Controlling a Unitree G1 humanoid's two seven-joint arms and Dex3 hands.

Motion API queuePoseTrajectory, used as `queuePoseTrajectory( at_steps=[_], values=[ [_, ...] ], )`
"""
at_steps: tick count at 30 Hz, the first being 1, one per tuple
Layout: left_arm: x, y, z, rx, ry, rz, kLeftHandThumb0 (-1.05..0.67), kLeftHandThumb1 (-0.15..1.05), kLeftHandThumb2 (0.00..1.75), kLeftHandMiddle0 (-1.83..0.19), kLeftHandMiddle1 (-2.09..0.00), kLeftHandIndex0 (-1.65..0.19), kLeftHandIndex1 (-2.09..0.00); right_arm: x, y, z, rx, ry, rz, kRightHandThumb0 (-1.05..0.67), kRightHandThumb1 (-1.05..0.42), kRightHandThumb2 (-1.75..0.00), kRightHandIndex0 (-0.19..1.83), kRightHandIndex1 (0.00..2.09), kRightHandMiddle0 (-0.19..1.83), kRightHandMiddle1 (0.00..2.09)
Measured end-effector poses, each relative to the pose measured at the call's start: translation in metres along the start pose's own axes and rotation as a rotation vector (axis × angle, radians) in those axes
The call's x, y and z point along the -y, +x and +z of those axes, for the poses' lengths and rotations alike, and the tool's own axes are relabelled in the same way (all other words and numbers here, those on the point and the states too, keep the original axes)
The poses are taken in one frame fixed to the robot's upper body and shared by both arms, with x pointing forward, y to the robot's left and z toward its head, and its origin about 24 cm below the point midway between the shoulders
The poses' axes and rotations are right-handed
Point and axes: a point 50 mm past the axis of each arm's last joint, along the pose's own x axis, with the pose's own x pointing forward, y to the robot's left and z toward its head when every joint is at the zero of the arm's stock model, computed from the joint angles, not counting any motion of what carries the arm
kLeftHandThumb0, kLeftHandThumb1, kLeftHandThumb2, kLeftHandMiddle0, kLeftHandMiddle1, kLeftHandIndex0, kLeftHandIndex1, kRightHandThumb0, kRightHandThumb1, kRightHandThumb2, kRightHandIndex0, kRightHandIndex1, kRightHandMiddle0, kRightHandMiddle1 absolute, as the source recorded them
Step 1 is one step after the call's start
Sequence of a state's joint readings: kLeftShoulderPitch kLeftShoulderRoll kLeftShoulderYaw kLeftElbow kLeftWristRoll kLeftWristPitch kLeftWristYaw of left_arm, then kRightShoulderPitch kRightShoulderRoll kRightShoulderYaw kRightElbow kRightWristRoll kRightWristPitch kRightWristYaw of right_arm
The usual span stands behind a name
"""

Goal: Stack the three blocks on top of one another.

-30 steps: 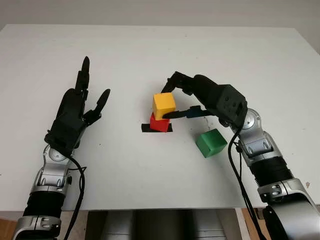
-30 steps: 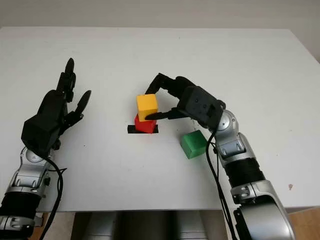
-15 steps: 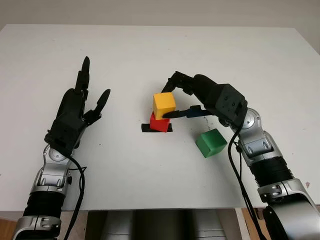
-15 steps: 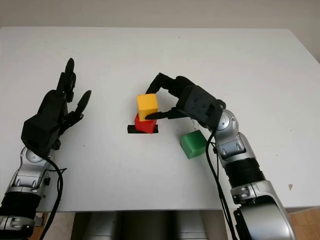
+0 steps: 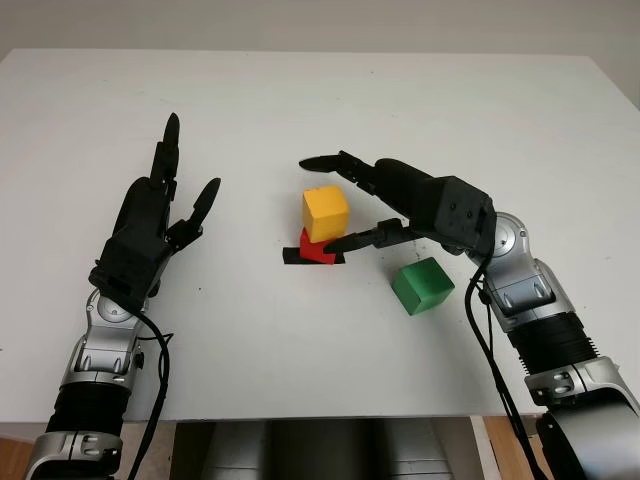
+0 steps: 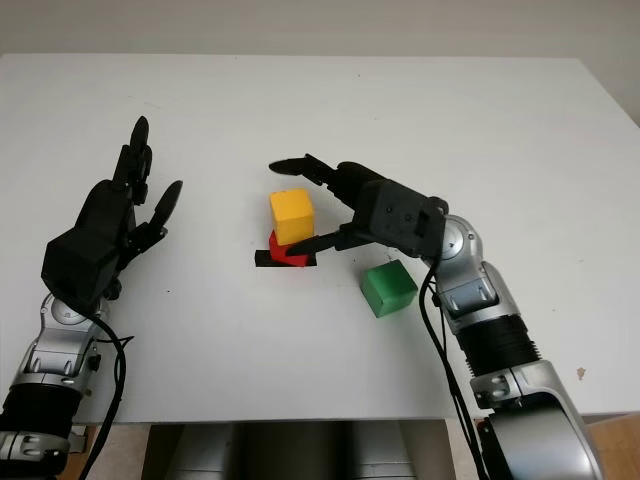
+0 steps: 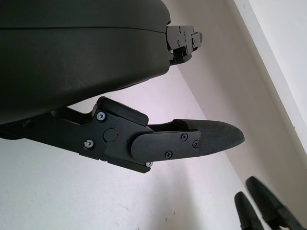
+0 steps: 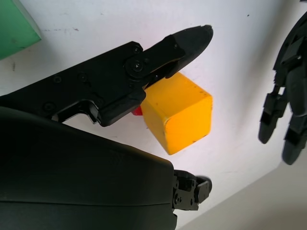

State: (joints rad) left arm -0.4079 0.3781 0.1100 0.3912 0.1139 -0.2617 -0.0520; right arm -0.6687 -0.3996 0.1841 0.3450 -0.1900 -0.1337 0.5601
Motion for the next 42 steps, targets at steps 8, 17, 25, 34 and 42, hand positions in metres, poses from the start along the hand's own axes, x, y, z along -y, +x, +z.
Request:
queuePoseTrajectory(
  at_steps=[8, 17, 25, 34, 42],
  values=[
    [0.000, 0.000, 0.001, 0.009, 0.000, -0.002, -0.78, 1.05, 0.47, 0.11, -0.06, 0.14, -0.05, 0.014, -0.012, 0.010, 0.060, -0.035, -0.069, -0.87, -0.90, -0.06, -0.19, 0.00, -0.19, 0.00],
    [0.000, -0.001, 0.000, 0.014, 0.018, 0.014, -0.76, 1.05, 0.48, 0.07, -0.06, 0.12, -0.06, 0.077, -0.059, 0.032, 0.122, -0.001, -0.350, -0.70, -0.83, -0.04, 0.18, 0.20, 0.19, 0.22],
    [-0.002, -0.002, -0.004, -0.002, 0.022, 0.013, -0.78, 1.05, 0.52, 0.10, -0.05, 0.13, -0.05, 0.100, -0.117, 0.037, -0.022, -0.288, -0.393, -0.65, -0.79, -0.05, 0.40, 0.14, 0.47, 0.18],
    [-0.001, -0.001, -0.005, 0.001, 0.017, 0.010, -0.81, 1.05, 0.54, 0.09, -0.06, 0.13, -0.05, 0.081, -0.148, 0.045, -0.208, -0.598, -0.217, -0.71, -0.86, -0.07, 0.32, 0.05, 0.46, 0.09],
    [-0.002, -0.001, -0.005, 0.000, 0.023, 0.011, -0.78, 1.05, 0.52, 0.08, -0.06, 0.12, -0.06, 0.054, -0.143, 0.050, -0.182, -0.824, -0.077, -0.72, -0.89, -0.06, 0.26, 0.03, 0.46, 0.07]
  ],
)
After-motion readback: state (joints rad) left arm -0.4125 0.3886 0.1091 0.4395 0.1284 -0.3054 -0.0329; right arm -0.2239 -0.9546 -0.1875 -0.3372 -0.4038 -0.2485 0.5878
